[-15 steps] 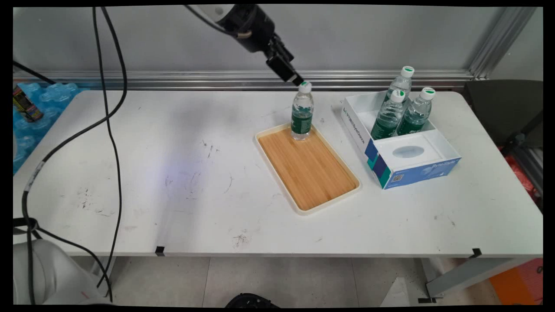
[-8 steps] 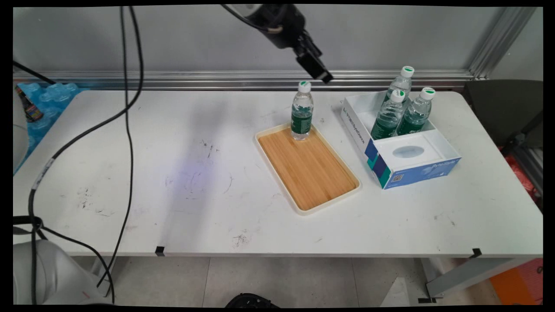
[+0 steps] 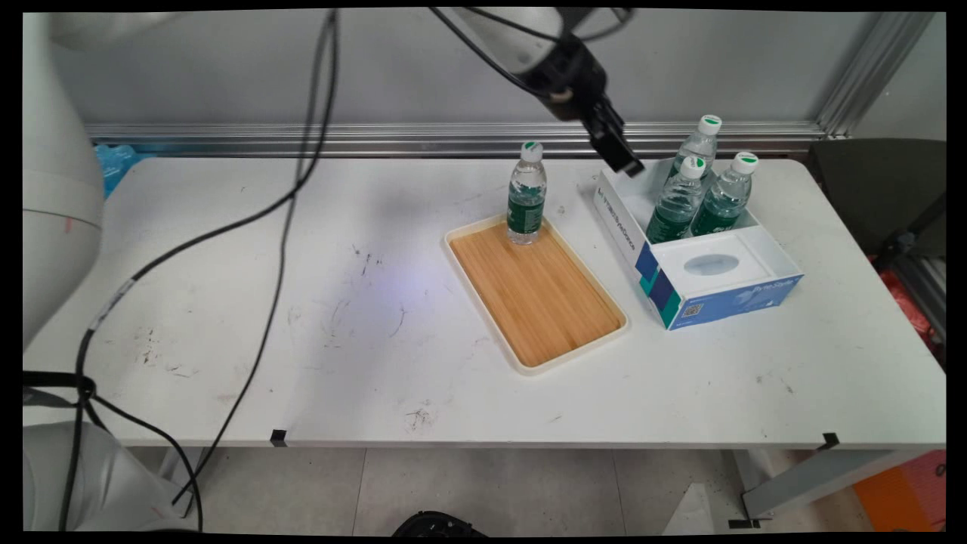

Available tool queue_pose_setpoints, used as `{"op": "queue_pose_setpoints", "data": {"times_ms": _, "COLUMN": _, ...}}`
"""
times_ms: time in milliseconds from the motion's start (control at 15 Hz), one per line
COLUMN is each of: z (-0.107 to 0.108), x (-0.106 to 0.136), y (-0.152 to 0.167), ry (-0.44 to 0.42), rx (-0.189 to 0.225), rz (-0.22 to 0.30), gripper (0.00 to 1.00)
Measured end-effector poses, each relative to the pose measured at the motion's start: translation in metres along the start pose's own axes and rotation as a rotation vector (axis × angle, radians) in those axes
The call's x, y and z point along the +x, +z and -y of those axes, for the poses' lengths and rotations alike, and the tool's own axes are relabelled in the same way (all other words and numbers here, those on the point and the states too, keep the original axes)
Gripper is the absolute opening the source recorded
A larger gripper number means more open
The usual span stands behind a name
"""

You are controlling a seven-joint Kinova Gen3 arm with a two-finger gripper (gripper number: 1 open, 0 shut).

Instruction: Pick up the green bottle from the white box

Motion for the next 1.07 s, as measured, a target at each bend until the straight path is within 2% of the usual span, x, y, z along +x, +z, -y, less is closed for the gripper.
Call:
{"op": "queue_pose_setpoints", "data": {"times_ms": 267, "z": 0.008, "x": 0.007, "y": 0.057, "ry": 0.028, "rx": -0.007, "rz": 0.02, "gripper": 1.0}}
{"op": "queue_pose_setpoints", "data": {"times_ms": 667, "z": 0.019, "x": 0.01, "y": 0.12, "ry": 0.037, "rx": -0.016, "rz": 0.033, "gripper": 1.0}}
{"op": "queue_pose_setpoints", "data": {"times_ms": 1067, "z": 0.026, "x": 0.012, "y": 0.154, "ry": 0.009, "rx": -0.027, "rz": 0.026, "gripper": 1.0}}
